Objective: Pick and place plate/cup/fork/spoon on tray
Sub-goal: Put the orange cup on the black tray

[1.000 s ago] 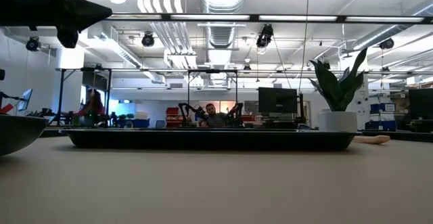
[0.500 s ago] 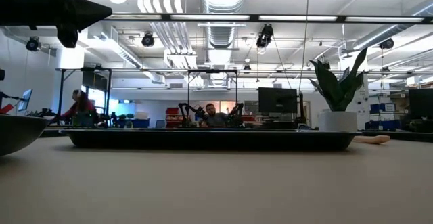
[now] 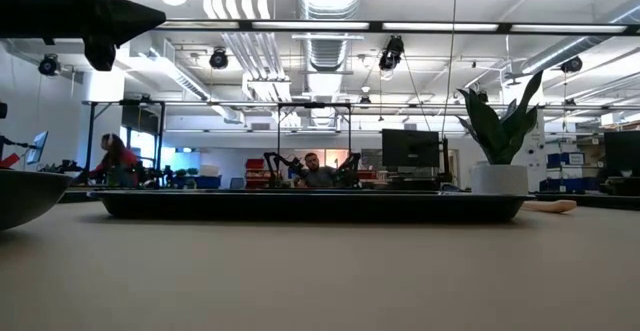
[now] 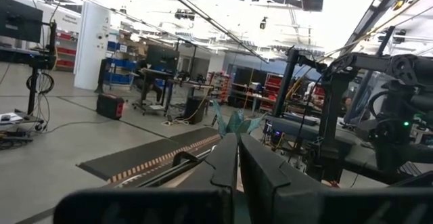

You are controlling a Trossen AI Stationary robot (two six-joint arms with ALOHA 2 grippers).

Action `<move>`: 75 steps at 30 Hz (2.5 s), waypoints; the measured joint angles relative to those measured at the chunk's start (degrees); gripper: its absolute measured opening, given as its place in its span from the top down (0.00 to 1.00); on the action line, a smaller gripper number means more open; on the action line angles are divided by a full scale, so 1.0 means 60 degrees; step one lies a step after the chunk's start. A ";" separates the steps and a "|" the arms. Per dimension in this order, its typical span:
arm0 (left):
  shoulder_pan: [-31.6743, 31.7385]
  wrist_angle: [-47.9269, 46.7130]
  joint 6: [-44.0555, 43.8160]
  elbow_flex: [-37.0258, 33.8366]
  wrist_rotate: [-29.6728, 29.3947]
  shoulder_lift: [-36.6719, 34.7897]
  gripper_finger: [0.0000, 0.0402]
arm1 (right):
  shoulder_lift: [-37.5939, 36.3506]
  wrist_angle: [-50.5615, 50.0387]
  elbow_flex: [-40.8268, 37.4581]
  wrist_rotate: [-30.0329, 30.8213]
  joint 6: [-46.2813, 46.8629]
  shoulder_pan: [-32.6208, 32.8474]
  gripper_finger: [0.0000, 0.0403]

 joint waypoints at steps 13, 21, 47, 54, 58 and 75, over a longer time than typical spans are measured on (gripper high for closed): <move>-0.0001 0.0004 0.0026 0.0004 0.0026 -0.0018 1.00 | -0.0142 0.2559 -0.1637 -0.0090 0.0183 0.0018 0.62; 0.0001 0.0029 0.0028 0.0004 0.0040 -0.0022 1.00 | -0.0157 0.2060 -0.1721 -0.0076 -0.0210 0.0018 0.49; -0.0003 0.0004 0.0036 0.0000 0.0040 -0.0004 1.00 | -0.0139 0.4744 -0.3414 -0.0003 -0.0297 -0.0002 0.97; -0.0003 0.0013 0.0040 -0.0018 0.0040 0.0000 1.00 | -0.0135 0.4004 -0.1520 0.1532 -0.0926 -0.0634 0.98; -0.0003 0.0004 0.0036 -0.0033 0.0036 0.0000 1.00 | -0.0139 0.2855 0.0182 0.2838 -0.2261 -0.1517 0.98; 0.0000 -0.0022 0.0033 -0.0036 0.0036 0.0000 1.00 | 0.1449 0.2525 0.3227 0.1325 -1.1383 -0.8898 0.98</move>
